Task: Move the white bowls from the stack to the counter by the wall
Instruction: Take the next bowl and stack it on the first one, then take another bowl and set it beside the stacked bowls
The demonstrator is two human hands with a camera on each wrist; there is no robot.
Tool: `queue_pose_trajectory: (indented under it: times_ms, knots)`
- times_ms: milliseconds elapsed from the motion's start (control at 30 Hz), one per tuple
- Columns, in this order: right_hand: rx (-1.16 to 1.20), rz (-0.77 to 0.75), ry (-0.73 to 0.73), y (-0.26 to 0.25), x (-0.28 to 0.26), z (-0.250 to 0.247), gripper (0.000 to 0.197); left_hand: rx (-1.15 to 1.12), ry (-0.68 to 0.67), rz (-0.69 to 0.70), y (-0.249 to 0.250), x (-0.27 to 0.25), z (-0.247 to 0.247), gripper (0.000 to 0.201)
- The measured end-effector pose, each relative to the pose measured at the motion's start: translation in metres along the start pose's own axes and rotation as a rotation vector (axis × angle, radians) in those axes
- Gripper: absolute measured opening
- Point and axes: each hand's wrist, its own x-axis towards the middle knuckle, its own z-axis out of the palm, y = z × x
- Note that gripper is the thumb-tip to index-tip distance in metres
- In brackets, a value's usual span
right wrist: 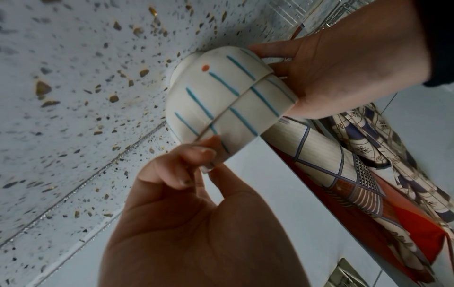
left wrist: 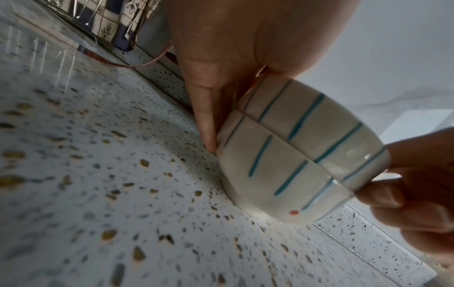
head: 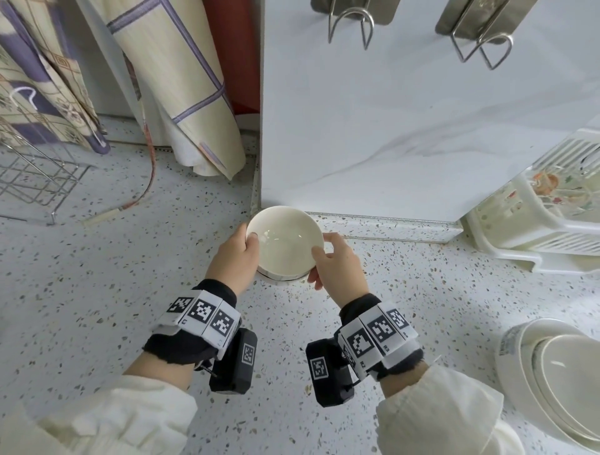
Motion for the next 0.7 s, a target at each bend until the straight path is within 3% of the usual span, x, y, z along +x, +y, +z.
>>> queue_pose_trajectory:
  times_ms: [167,267,433,533,700]
  knots:
    - [0.012,0.008,-0.054,0.004,-0.011,-0.012,0.041,0.002,0.013,-0.006,0.004,-0.007,0.002,0.044]
    - [-0.007,-0.01,-0.06,0.013,-0.022,-0.032,0.039,-0.01,0.112,0.033,0.012,-0.018,0.004,0.054]
    - [-0.045,-0.074,-0.021,0.039,-0.049,-0.088,0.027,-0.008,0.309,0.171,0.035,-0.046,0.021,0.047]
    - [-0.049,-0.107,0.059,0.062,-0.073,-0.134,0.024,-0.019,0.266,0.258,0.057,-0.067,0.052,0.04]
    - [-0.207,-0.126,0.251,0.116,-0.109,-0.211,0.021,-0.093,0.057,0.349,0.092,-0.104,0.127,0.038]
